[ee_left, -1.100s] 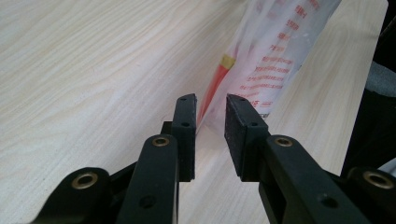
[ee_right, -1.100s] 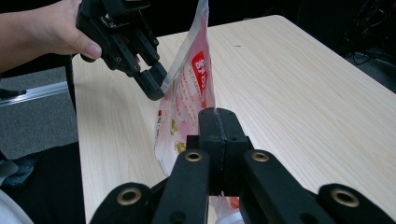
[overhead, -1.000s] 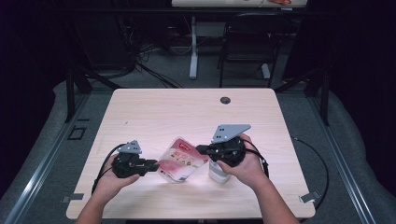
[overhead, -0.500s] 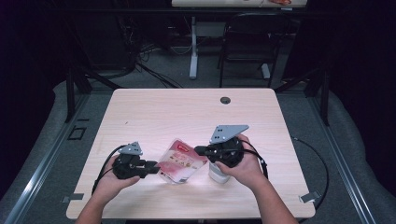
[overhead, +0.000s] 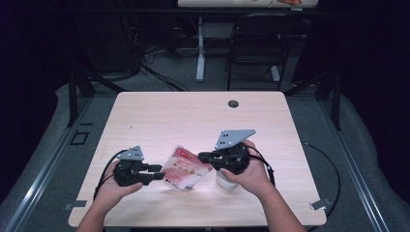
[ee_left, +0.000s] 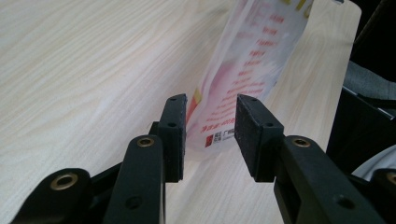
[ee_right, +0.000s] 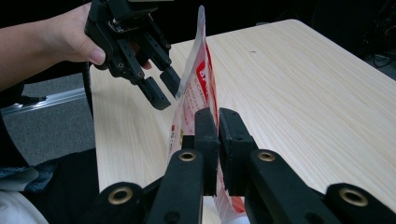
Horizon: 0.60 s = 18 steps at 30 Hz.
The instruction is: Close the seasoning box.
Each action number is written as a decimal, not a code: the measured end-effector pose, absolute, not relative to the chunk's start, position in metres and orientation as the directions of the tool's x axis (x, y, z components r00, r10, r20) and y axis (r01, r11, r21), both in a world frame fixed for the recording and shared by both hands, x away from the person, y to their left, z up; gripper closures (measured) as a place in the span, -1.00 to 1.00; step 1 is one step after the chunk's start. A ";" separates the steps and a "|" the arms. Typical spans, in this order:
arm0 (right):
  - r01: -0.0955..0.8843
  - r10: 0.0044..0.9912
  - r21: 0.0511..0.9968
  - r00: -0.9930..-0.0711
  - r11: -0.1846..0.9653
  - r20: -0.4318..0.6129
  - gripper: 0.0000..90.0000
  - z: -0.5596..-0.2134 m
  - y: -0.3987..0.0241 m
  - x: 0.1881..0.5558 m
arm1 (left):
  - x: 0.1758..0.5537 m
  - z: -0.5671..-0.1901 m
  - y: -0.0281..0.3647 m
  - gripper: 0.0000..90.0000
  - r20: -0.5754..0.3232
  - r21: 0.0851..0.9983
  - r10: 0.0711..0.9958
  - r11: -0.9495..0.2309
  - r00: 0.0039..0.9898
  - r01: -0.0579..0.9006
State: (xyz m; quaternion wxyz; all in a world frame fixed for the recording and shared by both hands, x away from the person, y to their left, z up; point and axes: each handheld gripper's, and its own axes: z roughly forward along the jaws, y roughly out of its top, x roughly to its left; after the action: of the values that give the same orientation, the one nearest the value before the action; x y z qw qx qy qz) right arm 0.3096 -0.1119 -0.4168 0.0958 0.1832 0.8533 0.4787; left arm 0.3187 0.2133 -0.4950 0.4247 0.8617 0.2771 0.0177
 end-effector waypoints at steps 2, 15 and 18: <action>0.222 0.398 0.853 -0.917 0.472 0.018 0.90 -0.417 -0.110 0.310 | 0.318 -0.494 0.214 0.40 -0.206 0.745 0.480 -0.488 0.853 0.454; 0.214 0.356 0.862 -0.934 0.460 0.043 0.82 -0.413 -0.089 0.313 | 0.315 -0.492 0.219 0.37 -0.205 0.759 0.478 -0.474 0.854 0.447; 0.207 0.344 0.861 -0.938 0.464 0.041 0.82 -0.412 -0.082 0.313 | 0.315 -0.493 0.222 0.36 -0.207 0.756 0.482 -0.473 0.851 0.452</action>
State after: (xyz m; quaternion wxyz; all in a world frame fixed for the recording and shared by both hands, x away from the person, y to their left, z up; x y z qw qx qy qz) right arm 0.3134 -0.0815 -0.4122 0.0693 0.1616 0.8527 0.4920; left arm 0.3152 0.2224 -0.4930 0.4352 0.8580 0.2721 0.0176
